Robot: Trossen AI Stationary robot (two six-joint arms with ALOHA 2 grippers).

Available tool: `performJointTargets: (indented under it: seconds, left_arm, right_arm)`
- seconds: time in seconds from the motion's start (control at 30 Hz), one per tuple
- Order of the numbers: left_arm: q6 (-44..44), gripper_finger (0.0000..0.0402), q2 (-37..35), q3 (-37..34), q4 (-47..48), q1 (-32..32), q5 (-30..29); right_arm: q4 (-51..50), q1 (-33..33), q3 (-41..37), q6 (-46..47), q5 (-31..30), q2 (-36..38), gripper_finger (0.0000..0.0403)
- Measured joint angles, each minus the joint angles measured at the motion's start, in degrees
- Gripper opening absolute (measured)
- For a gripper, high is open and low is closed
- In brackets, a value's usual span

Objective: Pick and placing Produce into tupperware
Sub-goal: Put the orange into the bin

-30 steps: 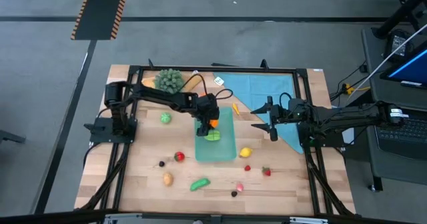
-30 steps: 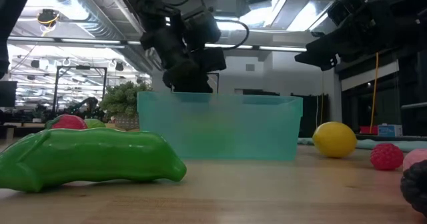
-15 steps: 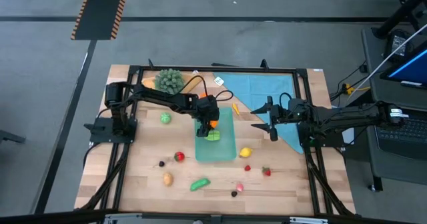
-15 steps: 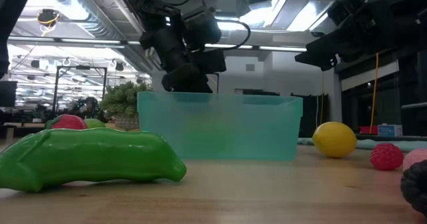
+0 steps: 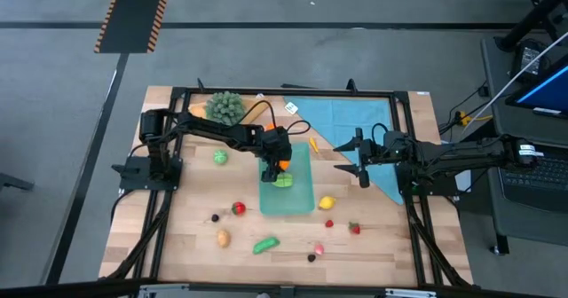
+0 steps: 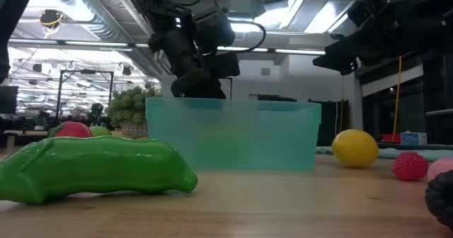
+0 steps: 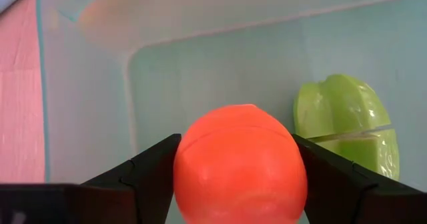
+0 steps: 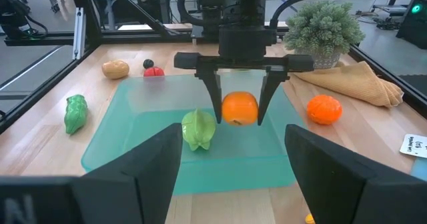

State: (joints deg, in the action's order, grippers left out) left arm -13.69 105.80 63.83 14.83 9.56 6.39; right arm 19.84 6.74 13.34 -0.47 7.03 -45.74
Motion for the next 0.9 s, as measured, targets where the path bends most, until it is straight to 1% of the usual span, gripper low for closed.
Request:
performJointTargets:
  seconds: [0.43,0.8,0.9]
  left_arm:
    - [-0.02,0.0267,0.0,0.0,-0.31,0.0,0.04]
    - [-0.02,0.0293,-0.07,0.0,-0.27,0.02,0.07]
    - [-0.41,0.0294,-1.13,0.0,1.26,0.02,0.07]
  right_arm:
    - [0.0,-0.02,0.0,0.0,0.0,0.0,0.0267]
    - [0.0,-0.02,0.0,0.02,0.0,-0.02,0.0267]
    - [0.0,-0.02,0.0,0.02,0.0,0.0,0.0267]
